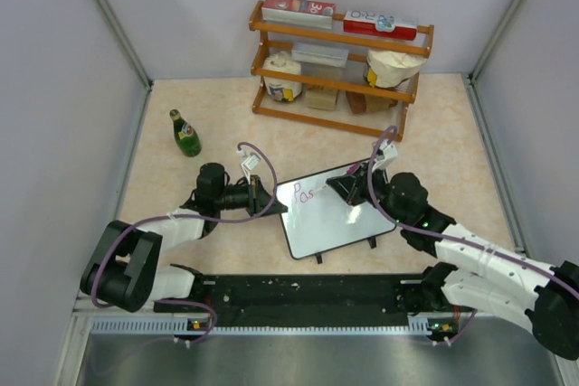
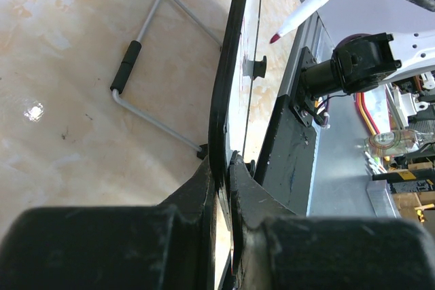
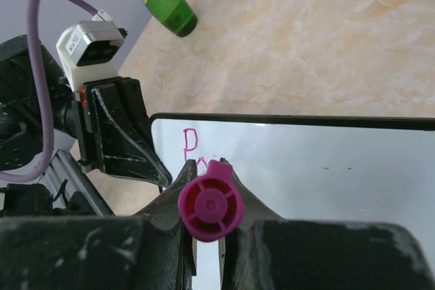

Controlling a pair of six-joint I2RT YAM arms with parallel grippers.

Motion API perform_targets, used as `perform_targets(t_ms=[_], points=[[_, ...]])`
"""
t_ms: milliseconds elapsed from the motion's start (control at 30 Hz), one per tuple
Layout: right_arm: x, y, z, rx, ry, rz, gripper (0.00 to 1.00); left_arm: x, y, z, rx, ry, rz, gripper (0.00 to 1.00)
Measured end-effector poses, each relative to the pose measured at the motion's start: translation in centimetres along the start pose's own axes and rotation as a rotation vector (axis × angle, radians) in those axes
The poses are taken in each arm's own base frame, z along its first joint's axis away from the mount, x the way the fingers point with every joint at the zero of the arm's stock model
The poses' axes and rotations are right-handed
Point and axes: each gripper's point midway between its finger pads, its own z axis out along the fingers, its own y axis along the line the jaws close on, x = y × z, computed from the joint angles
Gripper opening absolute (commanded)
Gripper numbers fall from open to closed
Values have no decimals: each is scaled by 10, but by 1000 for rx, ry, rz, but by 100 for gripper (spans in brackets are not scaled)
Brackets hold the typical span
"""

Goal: Write a sentence on the whiteboard

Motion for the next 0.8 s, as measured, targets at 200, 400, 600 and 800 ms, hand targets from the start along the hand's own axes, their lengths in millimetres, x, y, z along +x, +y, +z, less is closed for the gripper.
perform_targets(t_ms=[200, 400, 600, 800], points=[[-8, 2, -4, -2, -27, -4, 0, 0, 0, 0, 0, 0, 0, 0], [-7, -6, -3, 37, -30, -8, 0, 0, 0, 0, 0, 0, 0, 0], [-8, -12, -2, 60, -36, -18, 0, 0, 0, 0, 0, 0, 0, 0], [-6, -15, 1, 72, -32, -22, 0, 0, 0, 0, -1, 0, -1, 0]])
